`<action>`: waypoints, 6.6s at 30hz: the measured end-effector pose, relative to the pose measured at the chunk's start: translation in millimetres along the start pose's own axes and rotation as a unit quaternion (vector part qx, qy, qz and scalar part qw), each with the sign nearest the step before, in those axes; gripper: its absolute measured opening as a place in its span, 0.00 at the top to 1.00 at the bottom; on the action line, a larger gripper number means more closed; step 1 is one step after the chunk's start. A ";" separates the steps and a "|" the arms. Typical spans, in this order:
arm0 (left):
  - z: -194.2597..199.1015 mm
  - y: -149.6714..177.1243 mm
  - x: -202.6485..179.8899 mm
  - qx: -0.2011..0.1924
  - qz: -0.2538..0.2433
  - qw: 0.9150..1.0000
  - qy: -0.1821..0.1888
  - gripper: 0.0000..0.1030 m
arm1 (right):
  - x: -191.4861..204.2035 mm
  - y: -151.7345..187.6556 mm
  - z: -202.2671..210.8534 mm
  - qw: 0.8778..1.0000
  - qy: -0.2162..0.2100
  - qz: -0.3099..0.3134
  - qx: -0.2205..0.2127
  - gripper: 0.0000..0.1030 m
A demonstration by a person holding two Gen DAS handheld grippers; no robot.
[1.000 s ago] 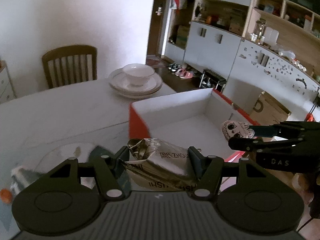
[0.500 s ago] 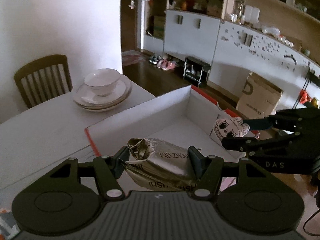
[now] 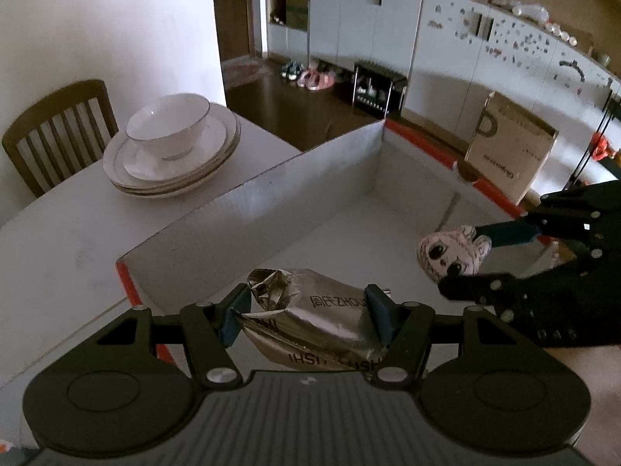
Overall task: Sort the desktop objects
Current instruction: 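Carry the foil bag and cartoon-face pad with both tools over the red box, then open both tools to drop the foil bag and cartoon-face pad into the box, then withdraw both tools from the box back over the table, then grasp the pink square pad with the left tool, then grasp the clear printed plastic packet with the right tool while the left tool holds the pink pad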
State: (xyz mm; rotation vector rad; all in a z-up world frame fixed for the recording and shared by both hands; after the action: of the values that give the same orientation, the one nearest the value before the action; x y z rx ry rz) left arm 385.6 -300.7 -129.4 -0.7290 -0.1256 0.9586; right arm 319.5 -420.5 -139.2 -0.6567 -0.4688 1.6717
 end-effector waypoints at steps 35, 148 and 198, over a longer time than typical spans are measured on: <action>-72.2 29.2 14.0 0.148 0.038 0.988 0.019 0.36 | 18.4 37.3 -61.5 0.986 -0.045 0.066 0.146 0.46; 259.8 317.3 132.8 -0.036 -0.062 0.995 0.073 0.04 | 295.5 56.5 110.1 0.998 -0.038 0.027 -0.032 0.01; 232.8 355.3 193.9 0.021 -0.089 0.996 0.025 0.41 | 345.9 74.7 31.6 0.996 -0.027 0.087 0.026 0.09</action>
State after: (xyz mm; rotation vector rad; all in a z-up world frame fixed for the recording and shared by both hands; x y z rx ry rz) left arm 156.1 97.2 -213.0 -0.6915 -0.1241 0.7712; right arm 201.0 -95.3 -219.9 -0.6308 -0.4143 1.8636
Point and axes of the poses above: each gripper's, at about its wrist camera, not at the fingertips, and z roughly against the way its jaws point, x to its left, y to its underside, the point moved 10 cm from there along -z, roughly the way its jaws point, and after that the axes turned 15 degrees about y, right-handed, at the moved point
